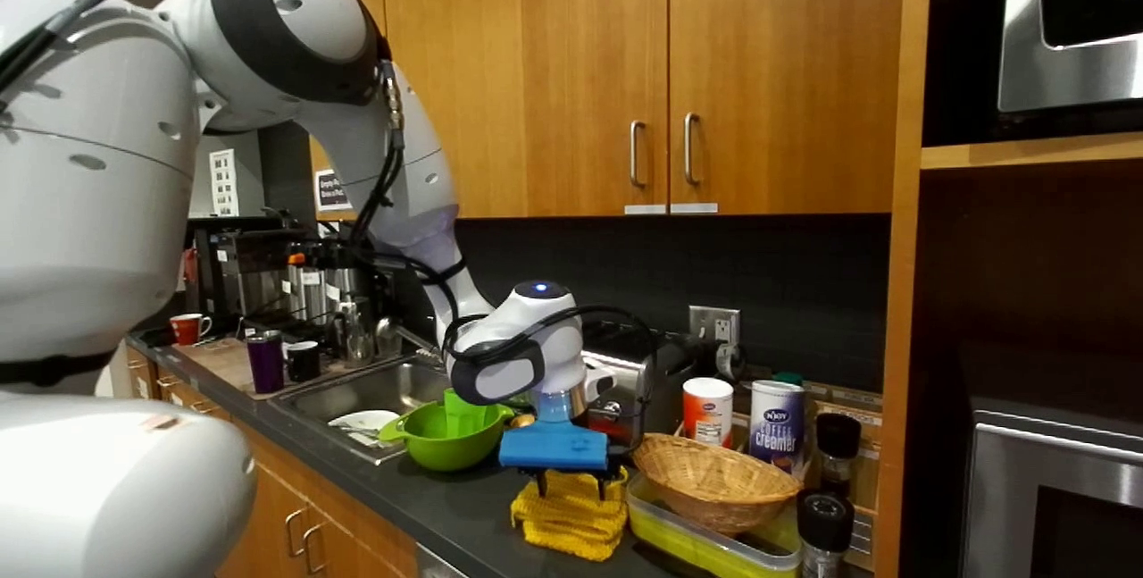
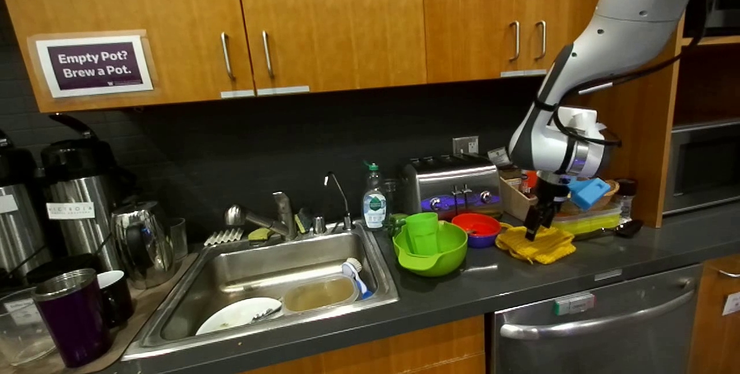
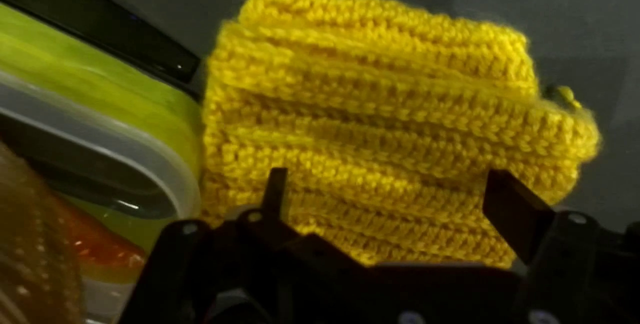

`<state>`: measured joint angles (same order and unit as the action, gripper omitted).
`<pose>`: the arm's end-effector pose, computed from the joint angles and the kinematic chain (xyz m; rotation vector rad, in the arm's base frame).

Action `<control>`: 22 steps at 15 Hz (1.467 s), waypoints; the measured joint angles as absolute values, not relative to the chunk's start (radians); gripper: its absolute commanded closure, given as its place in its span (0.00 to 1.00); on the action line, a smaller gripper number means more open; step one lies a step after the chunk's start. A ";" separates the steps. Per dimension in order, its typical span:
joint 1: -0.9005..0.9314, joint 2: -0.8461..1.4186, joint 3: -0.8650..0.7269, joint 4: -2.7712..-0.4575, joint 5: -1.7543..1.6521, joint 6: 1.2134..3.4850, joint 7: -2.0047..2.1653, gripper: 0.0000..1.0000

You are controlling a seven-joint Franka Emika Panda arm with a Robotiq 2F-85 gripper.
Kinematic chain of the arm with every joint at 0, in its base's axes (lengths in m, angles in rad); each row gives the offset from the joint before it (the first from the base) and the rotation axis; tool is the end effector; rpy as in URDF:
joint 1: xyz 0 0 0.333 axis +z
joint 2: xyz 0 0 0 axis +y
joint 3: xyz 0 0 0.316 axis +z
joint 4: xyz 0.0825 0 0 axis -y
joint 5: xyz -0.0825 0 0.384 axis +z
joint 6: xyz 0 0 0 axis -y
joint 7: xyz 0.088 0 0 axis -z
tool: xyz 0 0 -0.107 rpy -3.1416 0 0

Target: Wipe the counter with the yellow towel

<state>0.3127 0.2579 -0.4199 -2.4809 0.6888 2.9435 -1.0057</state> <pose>0.4764 -0.0991 0.2192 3.0519 0.4035 0.4139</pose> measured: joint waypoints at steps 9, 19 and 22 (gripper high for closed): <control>0.307 0.256 -0.409 -2.475 0.749 2.832 -1.018 0.00; 0.256 0.271 -0.406 -2.460 0.784 2.819 -1.038 0.00; 0.238 0.292 -0.394 -2.443 0.821 2.802 -1.057 0.00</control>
<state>0.2382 0.2921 -0.3937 -2.4432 0.8212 2.8017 -1.0568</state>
